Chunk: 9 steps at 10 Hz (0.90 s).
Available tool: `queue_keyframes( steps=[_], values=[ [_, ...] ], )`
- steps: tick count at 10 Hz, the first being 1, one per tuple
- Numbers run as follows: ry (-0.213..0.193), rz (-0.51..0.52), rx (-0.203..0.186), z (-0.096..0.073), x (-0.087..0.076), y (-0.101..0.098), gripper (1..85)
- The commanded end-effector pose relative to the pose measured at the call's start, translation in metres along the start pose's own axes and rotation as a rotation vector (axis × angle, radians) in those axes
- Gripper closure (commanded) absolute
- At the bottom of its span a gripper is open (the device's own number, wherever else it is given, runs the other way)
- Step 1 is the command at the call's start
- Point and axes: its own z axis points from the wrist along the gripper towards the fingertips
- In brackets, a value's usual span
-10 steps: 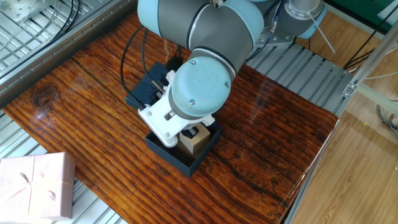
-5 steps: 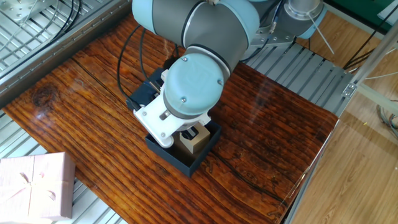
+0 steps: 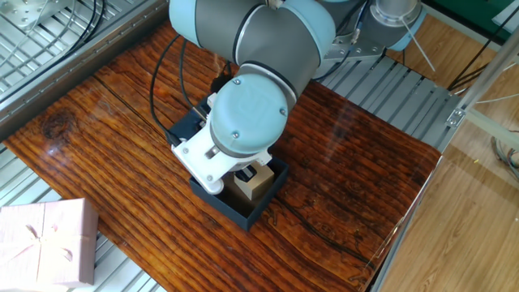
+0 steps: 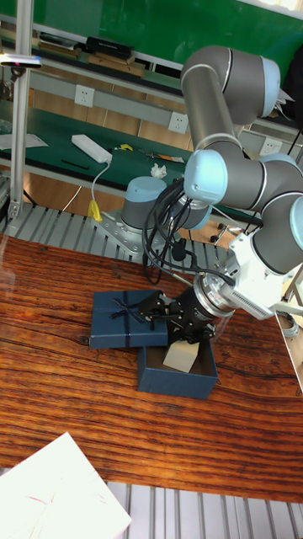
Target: Cover the box
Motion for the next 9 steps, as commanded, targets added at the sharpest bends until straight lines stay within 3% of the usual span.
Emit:
queue_keyframes(
  steps=[1,4,7,9],
  values=[
    [0.023,0.023,-0.001,0.0,0.005,0.0,39.3],
    [0.034,0.035,0.02,-0.004,0.009,-0.003,48.3],
    [0.051,0.042,0.025,-0.012,0.012,-0.004,51.3],
    [0.074,0.046,-0.007,-0.026,0.012,0.0,52.0]
  ],
)
